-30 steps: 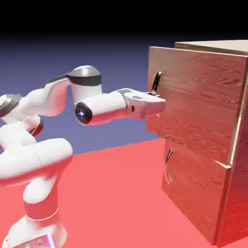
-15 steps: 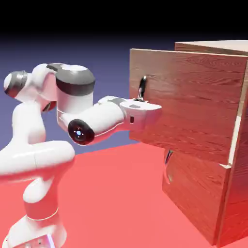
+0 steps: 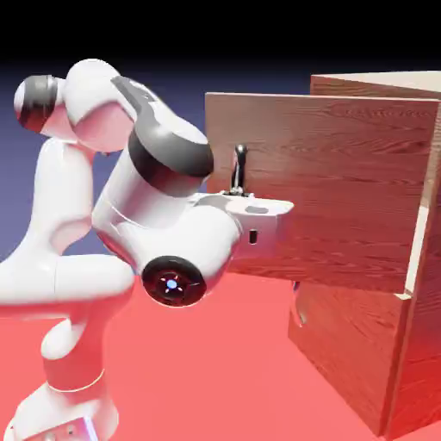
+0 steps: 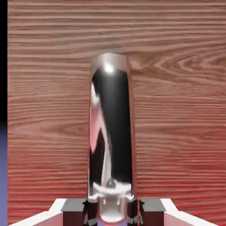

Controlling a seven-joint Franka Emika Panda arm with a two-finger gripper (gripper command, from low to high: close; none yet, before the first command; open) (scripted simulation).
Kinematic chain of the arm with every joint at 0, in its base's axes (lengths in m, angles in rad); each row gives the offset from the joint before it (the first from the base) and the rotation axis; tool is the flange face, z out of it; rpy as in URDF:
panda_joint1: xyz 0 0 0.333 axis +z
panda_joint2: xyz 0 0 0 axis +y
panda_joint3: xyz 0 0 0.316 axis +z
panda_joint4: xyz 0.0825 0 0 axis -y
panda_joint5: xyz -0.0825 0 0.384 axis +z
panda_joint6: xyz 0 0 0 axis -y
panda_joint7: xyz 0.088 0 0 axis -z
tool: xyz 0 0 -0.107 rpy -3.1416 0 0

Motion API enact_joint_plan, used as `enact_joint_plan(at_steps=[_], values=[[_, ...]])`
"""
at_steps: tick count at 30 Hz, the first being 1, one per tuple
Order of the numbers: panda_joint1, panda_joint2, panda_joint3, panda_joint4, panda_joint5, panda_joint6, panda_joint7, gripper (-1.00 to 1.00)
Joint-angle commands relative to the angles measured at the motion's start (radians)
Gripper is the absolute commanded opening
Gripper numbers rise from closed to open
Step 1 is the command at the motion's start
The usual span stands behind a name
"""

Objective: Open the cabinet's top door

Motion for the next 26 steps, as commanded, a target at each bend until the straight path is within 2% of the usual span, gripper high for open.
enact_joint_plan(at_steps=[1, 12, 25, 26], values=[[-0.006, -0.036, 0.005, 0.028, -0.030, -0.004, -0.018, -1.00], [-0.022, -0.435, 0.065, 0.369, -0.323, -0.037, -0.129, -1.00], [0.057, -0.867, 0.129, 0.803, -0.547, -0.111, -0.065, -1.00], [0.057, -0.867, 0.129, 0.803, -0.547, -0.111, -0.065, 1.00]])
